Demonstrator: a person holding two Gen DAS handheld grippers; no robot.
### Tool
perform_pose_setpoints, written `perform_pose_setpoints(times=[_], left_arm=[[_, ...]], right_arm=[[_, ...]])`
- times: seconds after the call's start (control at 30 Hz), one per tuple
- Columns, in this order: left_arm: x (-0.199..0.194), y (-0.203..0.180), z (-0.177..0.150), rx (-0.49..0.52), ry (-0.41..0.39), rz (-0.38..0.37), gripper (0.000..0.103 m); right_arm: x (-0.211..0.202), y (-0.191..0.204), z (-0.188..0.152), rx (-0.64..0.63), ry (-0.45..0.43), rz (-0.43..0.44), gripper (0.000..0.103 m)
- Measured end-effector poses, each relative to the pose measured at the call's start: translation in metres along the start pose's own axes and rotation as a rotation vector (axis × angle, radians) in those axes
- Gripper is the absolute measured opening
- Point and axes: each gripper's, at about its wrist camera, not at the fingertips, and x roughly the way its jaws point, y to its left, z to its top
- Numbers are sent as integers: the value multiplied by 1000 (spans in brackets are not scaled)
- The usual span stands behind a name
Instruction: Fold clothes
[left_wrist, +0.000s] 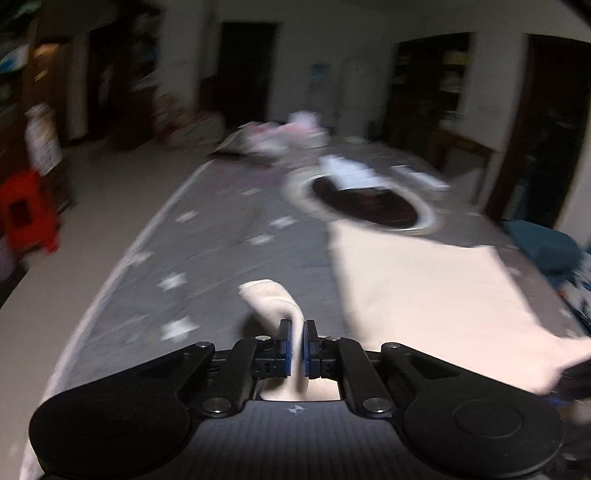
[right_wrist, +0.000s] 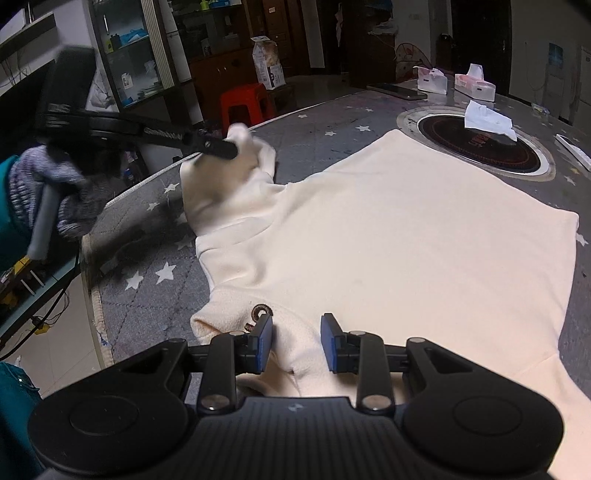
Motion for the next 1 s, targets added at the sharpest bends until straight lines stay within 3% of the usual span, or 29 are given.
perform_pose_setpoints(times=[0.13, 0.23, 0.3, 0.53, 0.67, 0.77, 0.87, 1.0], left_arm=[[-4, -41, -9, 92, 26, -149, 7], [0, -62, -20, 139, 82, -231, 15], [-1, -69, -24, 164, 96, -242, 28], [4, -52, -8, 133, 76, -162, 32], [29, -54, -7, 139, 125, -143, 35], [40, -56, -11, 143, 138, -145, 33], [42, -56, -14, 143, 129, -138, 10], [23, -30, -5, 75, 50, -90, 5]], right_arm=[[0, 0, -1, 4, -4, 0, 28], [0, -1, -1, 6, -6, 1, 29], [0, -1, -1, 6, -7, 3, 29], [0, -2, -3, 12, -18, 10, 31], [0, 1, -4, 7, -23, 10, 36], [0, 2, -4, 0, -21, 8, 37], [0, 2, -4, 3, -19, 10, 37], [0, 2, -4, 2, -17, 10, 37]])
